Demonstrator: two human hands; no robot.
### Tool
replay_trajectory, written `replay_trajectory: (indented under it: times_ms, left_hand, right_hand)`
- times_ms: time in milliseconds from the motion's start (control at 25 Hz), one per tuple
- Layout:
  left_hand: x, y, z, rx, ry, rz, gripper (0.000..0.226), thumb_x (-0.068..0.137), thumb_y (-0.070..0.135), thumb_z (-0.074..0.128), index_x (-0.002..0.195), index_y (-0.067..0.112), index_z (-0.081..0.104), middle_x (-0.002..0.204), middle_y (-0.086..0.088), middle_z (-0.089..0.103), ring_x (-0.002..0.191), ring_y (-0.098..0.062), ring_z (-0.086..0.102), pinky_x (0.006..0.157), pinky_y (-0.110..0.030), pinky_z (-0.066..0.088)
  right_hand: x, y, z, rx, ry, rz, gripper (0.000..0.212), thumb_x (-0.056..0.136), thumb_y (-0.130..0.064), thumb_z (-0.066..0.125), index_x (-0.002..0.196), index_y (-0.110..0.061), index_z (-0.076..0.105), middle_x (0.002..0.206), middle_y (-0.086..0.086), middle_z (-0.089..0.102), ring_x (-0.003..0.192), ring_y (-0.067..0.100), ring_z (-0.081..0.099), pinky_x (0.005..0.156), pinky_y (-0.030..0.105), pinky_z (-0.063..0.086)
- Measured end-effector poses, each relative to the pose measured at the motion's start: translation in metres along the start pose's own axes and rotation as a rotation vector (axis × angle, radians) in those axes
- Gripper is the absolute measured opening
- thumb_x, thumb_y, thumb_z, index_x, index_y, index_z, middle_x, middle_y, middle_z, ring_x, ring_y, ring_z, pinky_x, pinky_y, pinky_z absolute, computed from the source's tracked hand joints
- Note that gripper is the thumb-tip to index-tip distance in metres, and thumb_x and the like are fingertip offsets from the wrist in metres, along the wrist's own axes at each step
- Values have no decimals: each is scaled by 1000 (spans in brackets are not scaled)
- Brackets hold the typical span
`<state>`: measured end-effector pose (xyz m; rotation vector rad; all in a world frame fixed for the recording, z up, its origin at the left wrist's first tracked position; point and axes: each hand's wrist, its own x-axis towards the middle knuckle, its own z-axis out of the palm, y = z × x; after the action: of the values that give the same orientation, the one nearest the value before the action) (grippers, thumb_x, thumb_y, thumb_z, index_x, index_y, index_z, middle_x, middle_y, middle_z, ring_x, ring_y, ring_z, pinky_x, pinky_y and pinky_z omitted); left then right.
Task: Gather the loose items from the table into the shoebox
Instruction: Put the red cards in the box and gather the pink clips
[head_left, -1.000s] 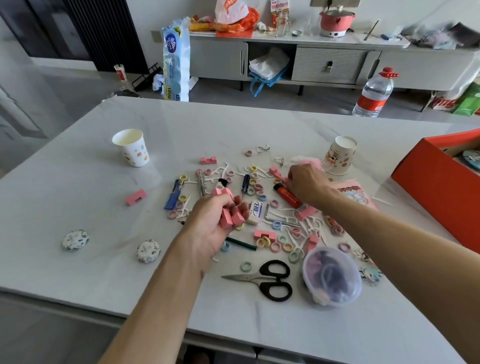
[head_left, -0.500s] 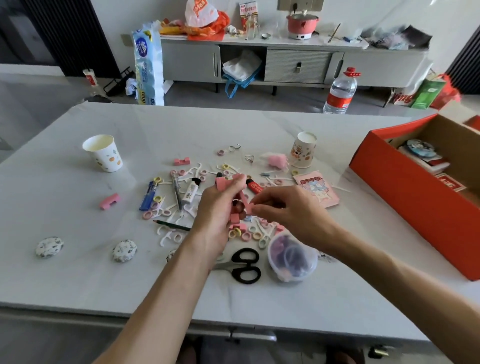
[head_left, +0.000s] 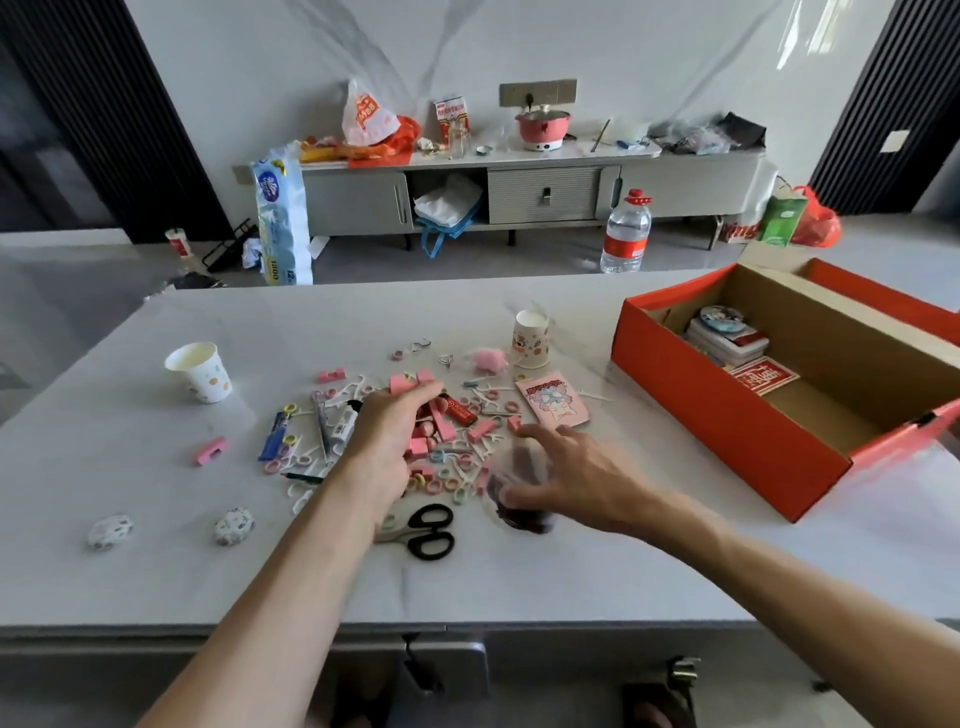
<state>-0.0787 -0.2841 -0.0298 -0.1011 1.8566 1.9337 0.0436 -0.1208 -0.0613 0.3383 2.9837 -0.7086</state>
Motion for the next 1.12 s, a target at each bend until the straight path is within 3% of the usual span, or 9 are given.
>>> replay_trajectory:
  times_ms: [120,200,360,480,560,680,840,960,1120]
  left_hand:
    - [-16,-1,46,85,-93,7,11,88,21,70,89,11,71,73,-4,72,67,-21,64,60,-29,48]
    - [-24,-7,92,88,-210,-17,10,91,18,66,98,11,68,82,-9,72,77,-25,63,60,-28,46]
    - [-6,-9,181,304,-412,188,30,92,12,61,120,21,57,84,-4,67,57,-10,61,45,-19,40]
    - [29,-4,239,667,-475,382,54,90,14,62,141,27,46,108,-2,66,54,1,60,46,-14,41]
    - [54,-4,270,772,-493,413,41,89,15,63,127,28,56,94,2,67,61,-4,62,52,-20,47]
    - [88,-11,294,628,-528,278,7,90,16,62,95,19,59,64,2,66,51,-13,59,42,-17,41]
    - [115,-26,305,648,-492,301,10,90,18,62,98,15,64,67,2,64,55,-15,52,50,-23,42]
    - [120,-32,306,596,-499,282,10,91,19,61,100,16,64,69,0,66,50,-12,47,49,-24,41]
    - [120,-35,307,509,-512,228,7,95,17,60,102,17,61,69,-1,65,48,-10,46,44,-22,40]
  right_hand:
    - [-12,38,-71,212,30,185,82,66,-74,65,135,-31,47,124,5,60,96,19,57,69,29,45]
    - [-14,73,-119,222,143,269,78,72,-66,67,137,-27,47,130,7,58,102,21,55,77,30,43]
    - [-1,152,-183,191,312,408,56,80,-49,69,128,-23,55,108,5,61,79,13,56,57,23,39]
    - [30,211,-186,85,371,431,58,80,-44,71,128,-16,55,114,9,63,84,17,55,66,27,38]
    - [61,241,-172,5,378,402,62,80,-45,72,130,-14,52,120,11,62,98,24,56,74,30,38]
    - [107,271,-150,-50,338,388,69,78,-48,72,134,-15,50,128,14,56,114,30,52,84,37,42]
    - [143,297,-123,-114,293,394,68,71,-52,75,126,-20,54,119,12,54,102,29,55,83,40,49]
    - [150,310,-115,-119,332,370,60,70,-55,74,116,-21,57,113,9,53,96,26,55,73,34,43]
    - [147,317,-110,-82,362,350,68,76,-57,71,128,-17,52,119,10,50,101,26,54,75,32,39]
